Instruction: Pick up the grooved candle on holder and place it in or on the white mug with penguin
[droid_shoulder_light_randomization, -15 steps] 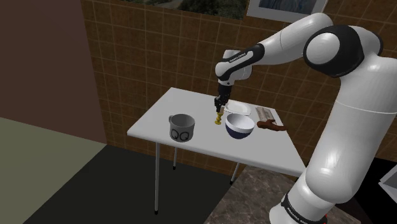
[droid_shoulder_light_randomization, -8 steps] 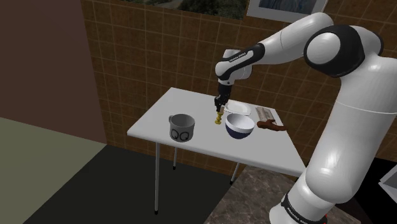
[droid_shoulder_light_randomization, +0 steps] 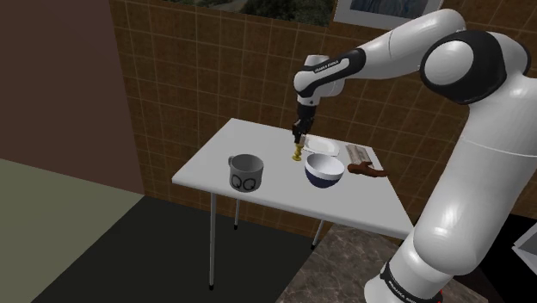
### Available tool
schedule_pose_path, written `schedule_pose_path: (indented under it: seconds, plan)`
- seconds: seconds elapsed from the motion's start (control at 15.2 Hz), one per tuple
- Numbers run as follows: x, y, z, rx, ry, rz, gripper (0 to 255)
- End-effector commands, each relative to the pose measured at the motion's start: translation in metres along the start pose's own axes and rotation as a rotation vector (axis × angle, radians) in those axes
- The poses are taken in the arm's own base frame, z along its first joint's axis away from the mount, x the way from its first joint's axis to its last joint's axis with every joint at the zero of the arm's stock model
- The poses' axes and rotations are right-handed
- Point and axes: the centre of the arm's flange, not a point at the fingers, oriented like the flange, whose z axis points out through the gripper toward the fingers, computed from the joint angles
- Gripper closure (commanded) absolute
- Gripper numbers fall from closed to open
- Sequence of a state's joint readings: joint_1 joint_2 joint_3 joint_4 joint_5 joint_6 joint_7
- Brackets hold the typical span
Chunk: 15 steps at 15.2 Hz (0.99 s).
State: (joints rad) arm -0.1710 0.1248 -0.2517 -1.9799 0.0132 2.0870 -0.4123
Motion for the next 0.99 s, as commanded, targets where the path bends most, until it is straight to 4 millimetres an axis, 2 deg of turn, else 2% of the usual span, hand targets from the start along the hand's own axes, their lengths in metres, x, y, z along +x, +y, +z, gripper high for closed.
schedule_pose_path:
  seconds: [0.0, 0.92]
  plan:
    - [0.000, 0.000, -0.011, 0.000, 0.000, 0.000, 255]
    - [-0.002, 0.001, -0.085, 0.000, 0.000, 0.000, 255]
